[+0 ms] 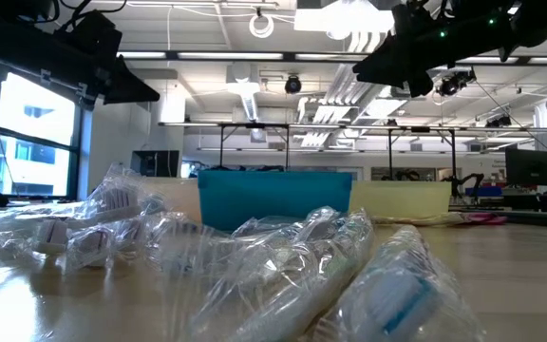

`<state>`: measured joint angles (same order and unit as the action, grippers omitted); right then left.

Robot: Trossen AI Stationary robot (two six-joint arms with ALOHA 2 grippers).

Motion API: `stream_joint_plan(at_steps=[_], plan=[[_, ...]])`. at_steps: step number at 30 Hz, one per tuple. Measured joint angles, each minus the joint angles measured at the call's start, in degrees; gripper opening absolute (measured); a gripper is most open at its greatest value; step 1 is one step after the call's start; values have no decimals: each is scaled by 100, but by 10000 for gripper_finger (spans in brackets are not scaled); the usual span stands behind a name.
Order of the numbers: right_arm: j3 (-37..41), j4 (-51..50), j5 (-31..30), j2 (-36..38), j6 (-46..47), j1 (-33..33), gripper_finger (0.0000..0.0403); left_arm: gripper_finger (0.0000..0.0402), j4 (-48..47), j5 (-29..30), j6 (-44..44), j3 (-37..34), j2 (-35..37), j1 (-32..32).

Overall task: Pick & Place Toothbrushes
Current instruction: Put the blue toothbrush into the orange bin

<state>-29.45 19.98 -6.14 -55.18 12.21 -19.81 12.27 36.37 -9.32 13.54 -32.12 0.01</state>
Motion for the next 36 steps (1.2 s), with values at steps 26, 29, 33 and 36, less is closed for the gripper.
stream_joint_plan(at_steps=[26,29,33,36], plan=[[0,-6,519,0,-78,-4,111,0,-43,-1870,48,146,-2,-2],[0,-6,474,0,-88,-4,111,0,-473,-1877,347,527,-2,-4],[0,-8,491,0,-57,-4,111,0,-1465,-1886,586,1035,-176,-3],[0,-8,490,0,-55,-4,111,0,-1990,-1889,502,1273,-485,-4]])
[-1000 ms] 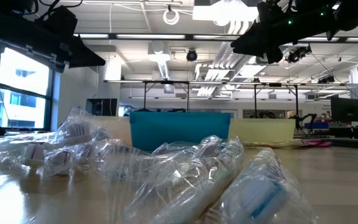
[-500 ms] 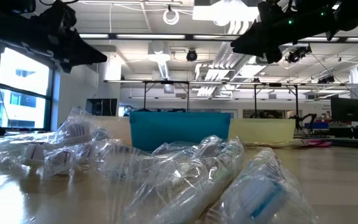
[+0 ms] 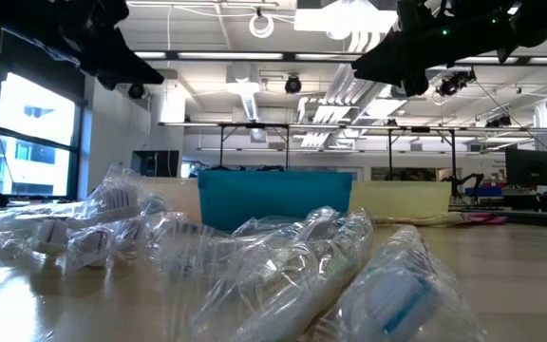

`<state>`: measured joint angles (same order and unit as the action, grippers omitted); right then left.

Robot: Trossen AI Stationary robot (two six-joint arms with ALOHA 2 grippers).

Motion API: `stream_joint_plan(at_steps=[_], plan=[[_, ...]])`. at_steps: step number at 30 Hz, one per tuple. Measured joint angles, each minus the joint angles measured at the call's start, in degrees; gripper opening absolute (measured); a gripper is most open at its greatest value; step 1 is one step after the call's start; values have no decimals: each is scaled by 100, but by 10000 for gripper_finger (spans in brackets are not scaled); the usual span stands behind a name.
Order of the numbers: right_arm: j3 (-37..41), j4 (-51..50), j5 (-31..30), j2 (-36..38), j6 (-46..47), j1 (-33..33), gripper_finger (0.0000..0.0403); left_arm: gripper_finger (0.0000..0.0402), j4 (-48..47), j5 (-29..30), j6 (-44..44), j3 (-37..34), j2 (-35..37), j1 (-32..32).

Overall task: Pick & Place Toothbrushes
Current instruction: Put the blue toothbrush into the orange bin

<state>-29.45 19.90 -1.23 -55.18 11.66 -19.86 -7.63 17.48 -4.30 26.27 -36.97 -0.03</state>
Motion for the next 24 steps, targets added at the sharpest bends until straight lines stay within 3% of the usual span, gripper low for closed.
stream_joint_plan(at_steps=[7,13,24], plan=[[0,0,-5,0,-290,0,111,0,-118,-270,0,263,-1002,1],[0,0,-11,0,-437,0,111,0,-207,-838,118,400,-1687,2],[0,0,-11,-1,-439,0,111,0,-357,-1404,-106,418,-1877,-1]])
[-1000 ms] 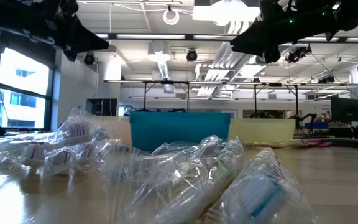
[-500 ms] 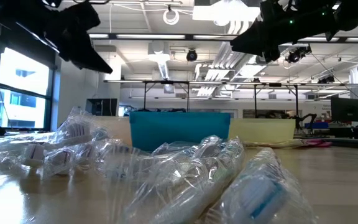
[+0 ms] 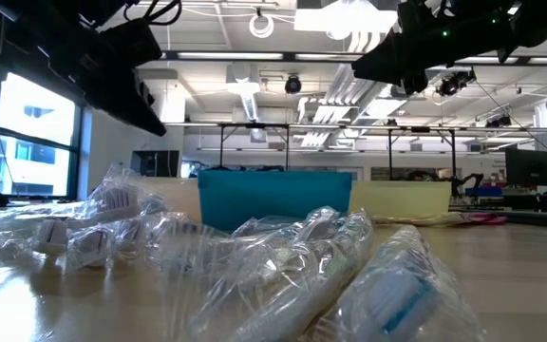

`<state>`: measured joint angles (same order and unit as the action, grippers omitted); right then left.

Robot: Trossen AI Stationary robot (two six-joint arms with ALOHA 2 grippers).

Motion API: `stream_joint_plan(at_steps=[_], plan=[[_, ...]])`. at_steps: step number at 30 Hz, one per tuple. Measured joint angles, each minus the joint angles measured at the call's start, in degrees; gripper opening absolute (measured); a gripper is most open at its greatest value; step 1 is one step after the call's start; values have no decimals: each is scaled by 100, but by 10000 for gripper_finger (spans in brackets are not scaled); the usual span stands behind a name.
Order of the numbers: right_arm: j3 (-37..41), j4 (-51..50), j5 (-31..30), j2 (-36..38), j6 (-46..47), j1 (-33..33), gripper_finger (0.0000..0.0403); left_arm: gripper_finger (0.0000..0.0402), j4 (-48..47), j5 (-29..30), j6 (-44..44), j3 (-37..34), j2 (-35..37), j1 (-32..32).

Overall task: Pick & Place Toothbrushes
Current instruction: Put the blue toothbrush into the orange bin

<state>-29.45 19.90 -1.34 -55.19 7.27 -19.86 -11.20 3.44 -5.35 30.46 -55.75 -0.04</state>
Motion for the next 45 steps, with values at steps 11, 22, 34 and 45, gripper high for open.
stream_joint_plan(at_steps=[11,22,34,45], plan=[[0,-2,0,1,0,0,111,0,-615,533,-1012,0,2,-1054],[0,-2,0,-1,0,0,111,0,-1213,1174,-2237,-2,2,-1387],[2,-118,2,-1,0,0,111,88,-1513,1169,-2346,-4,-300,-1387],[2,-326,2,-3,-2,-2,111,101,-1357,1198,-2383,-6,-666,-1385]])
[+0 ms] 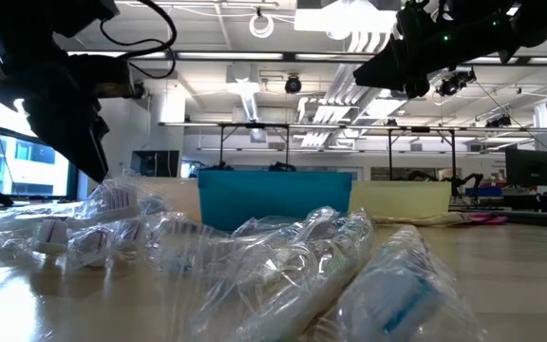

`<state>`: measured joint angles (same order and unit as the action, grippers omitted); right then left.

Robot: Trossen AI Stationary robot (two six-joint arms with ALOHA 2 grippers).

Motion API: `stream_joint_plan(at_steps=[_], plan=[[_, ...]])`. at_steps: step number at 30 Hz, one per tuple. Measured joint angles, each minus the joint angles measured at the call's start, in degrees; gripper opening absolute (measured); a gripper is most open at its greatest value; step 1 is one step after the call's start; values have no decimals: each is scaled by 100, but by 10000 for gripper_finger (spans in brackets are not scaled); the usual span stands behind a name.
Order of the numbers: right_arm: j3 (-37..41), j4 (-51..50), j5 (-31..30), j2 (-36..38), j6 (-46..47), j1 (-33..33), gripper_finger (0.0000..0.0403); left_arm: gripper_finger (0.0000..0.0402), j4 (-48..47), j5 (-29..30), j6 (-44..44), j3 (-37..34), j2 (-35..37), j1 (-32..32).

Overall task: Pick & Place Toothbrushes
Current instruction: Put the blue toothbrush into the orange bin

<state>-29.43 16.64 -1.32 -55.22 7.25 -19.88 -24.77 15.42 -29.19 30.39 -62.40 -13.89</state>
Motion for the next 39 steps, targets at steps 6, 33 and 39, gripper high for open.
stream_joint_plan(at_steps=[6,33,39], plan=[[0,-4,-1,0,0,1,111,118,161,20,-132,3,-344,0],[0,-31,0,4,0,0,111,180,229,-129,-56,0,-799,0],[0,-31,-1,3,0,1,111,180,230,-59,44,0,-799,0]])
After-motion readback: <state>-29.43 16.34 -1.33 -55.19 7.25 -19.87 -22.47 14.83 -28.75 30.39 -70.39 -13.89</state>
